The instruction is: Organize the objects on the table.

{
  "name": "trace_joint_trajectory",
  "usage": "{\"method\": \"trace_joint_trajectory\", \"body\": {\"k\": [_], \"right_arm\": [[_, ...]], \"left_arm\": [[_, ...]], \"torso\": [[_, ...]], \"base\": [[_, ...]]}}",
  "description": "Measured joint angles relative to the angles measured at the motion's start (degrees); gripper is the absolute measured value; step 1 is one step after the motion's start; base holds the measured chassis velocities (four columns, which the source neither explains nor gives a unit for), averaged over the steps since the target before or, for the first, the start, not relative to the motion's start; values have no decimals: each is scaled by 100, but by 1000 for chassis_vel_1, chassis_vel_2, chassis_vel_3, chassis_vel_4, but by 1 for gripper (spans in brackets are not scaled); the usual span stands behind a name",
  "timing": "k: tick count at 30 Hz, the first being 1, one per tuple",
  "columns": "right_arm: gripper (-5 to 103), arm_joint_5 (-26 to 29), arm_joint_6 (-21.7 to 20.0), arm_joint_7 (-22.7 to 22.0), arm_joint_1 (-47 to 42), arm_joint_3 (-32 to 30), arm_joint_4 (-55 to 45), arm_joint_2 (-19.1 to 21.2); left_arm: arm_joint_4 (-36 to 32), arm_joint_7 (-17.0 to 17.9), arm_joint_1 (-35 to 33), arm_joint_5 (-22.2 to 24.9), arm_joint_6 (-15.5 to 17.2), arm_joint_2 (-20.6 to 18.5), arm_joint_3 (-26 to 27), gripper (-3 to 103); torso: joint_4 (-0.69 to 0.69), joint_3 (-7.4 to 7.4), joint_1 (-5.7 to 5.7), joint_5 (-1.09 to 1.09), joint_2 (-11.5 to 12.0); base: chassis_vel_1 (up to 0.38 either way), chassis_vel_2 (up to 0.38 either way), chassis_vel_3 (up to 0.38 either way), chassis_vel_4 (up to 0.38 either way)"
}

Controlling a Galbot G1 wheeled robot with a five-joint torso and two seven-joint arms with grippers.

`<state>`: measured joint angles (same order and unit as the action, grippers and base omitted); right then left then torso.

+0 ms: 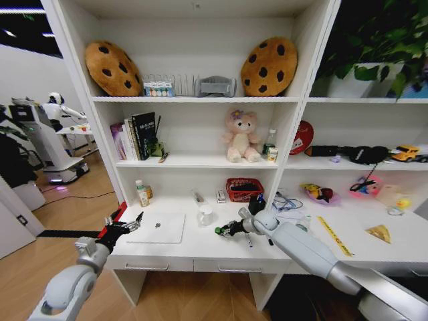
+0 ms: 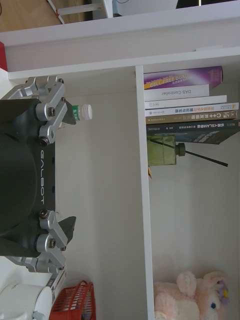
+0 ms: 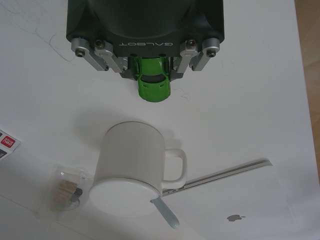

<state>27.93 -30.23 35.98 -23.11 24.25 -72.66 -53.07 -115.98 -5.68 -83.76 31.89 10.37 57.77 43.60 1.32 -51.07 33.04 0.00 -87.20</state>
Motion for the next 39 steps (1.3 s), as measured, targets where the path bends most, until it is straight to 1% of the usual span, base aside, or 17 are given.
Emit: {"method": "trace_joint_trajectory", "body": {"k": [12, 19, 24, 31, 33, 34, 35, 37, 38, 39], "right_arm": [[33, -6, -2, -46, -169, -93, -228, 65], [33, 223, -215, -156, -162, -178, -889, 317], [33, 292, -265, -220, -162, -204, -1090, 389], [33, 450, -396, -375, -138, -334, -1685, 509], [33, 632, -409, -602, 110, -401, -2057, 534], [33, 809, -441, -791, 416, -430, -2188, 497], [33, 809, -441, -791, 416, -430, -2188, 497], [33, 1199, -482, -1031, 1066, -433, -2305, 439], [33, 1333, -460, -1085, 1244, -432, -2283, 417], [33, 1333, -460, -1085, 1244, -432, -2283, 417]], "left_arm": [[0, 0, 0, 0, 0, 0, 0, 100], [0, 0, 0, 0, 0, 0, 0, 100], [0, 0, 0, 0, 0, 0, 0, 100], [0, 0, 0, 0, 0, 0, 0, 100], [0, 0, 0, 1, 0, 0, 0, 100], [0, 0, 0, 0, 0, 0, 0, 100], [0, 0, 0, 0, 0, 0, 0, 100], [0, 0, 0, 0, 0, 0, 0, 100], [0, 0, 0, 1, 0, 0, 0, 100], [0, 0, 0, 1, 0, 0, 0, 100]], "torso": [[0, -1, 0, 1, 0], [0, -2, 1, 1, 2], [0, -2, 1, 1, 2], [0, -2, 1, 1, 2], [0, -1, 1, 1, 2], [0, -1, 1, 0, 2], [0, -1, 1, 0, 2], [-2, -1, 1, -2, 1], [-1, -1, 1, 0, 1], [-1, -1, 1, 0, 1]], "base": [[0, 0, 0, 0], [0, 0, 0, 0], [0, 0, 0, 0], [0, 0, 0, 0], [0, 0, 0, 0], [0, 0, 0, 0], [0, 0, 0, 0], [0, 0, 0, 0], [0, 0, 0, 0], [0, 0, 0, 0]]}}
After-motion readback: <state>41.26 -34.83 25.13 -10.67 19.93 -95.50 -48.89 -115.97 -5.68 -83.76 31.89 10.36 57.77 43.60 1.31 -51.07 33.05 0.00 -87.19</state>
